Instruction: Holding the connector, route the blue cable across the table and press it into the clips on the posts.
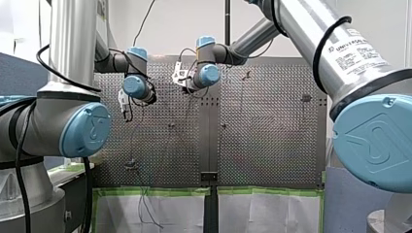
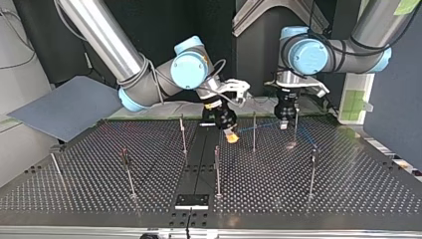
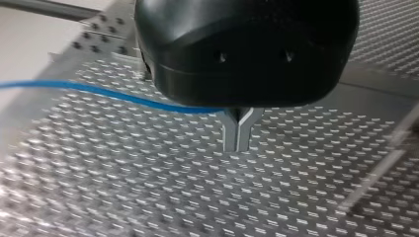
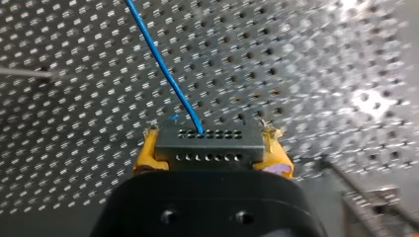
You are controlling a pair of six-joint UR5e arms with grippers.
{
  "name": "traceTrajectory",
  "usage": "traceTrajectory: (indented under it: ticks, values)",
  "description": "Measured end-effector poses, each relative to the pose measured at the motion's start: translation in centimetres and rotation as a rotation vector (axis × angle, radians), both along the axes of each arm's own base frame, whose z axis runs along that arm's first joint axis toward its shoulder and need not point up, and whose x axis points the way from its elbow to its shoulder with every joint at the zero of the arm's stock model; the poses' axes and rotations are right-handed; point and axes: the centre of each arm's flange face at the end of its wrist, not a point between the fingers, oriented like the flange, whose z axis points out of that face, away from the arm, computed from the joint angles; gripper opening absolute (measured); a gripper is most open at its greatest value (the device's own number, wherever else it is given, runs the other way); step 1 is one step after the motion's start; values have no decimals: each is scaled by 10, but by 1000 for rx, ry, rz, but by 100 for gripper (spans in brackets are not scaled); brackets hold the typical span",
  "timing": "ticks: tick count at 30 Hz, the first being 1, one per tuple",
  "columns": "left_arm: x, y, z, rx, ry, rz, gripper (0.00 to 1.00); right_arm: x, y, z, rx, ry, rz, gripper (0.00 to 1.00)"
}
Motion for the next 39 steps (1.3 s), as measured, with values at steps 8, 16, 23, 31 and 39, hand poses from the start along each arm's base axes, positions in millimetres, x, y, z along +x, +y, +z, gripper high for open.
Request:
traceTrajectory:
  ticks: [8, 16, 23, 31, 39]
  values:
    - [-1, -2, -38, -5, 47, 1, 0, -13, 4, -34, 46, 55, -9, 0]
    - [7, -7, -55, -23, 36, -33, 0, -24, 11, -62, 82, 99, -15, 0]
    - [10, -8, -76, -20, 70, -33, 0, -33, 16, -84, 109, 131, -22, 0]
    - [10, -10, -103, -10, 107, -33, 0, -40, 12, -100, 127, 153, -32, 0]
    - [10, -12, -107, -16, 95, -38, 0, -39, 8, -132, 154, 191, -30, 0]
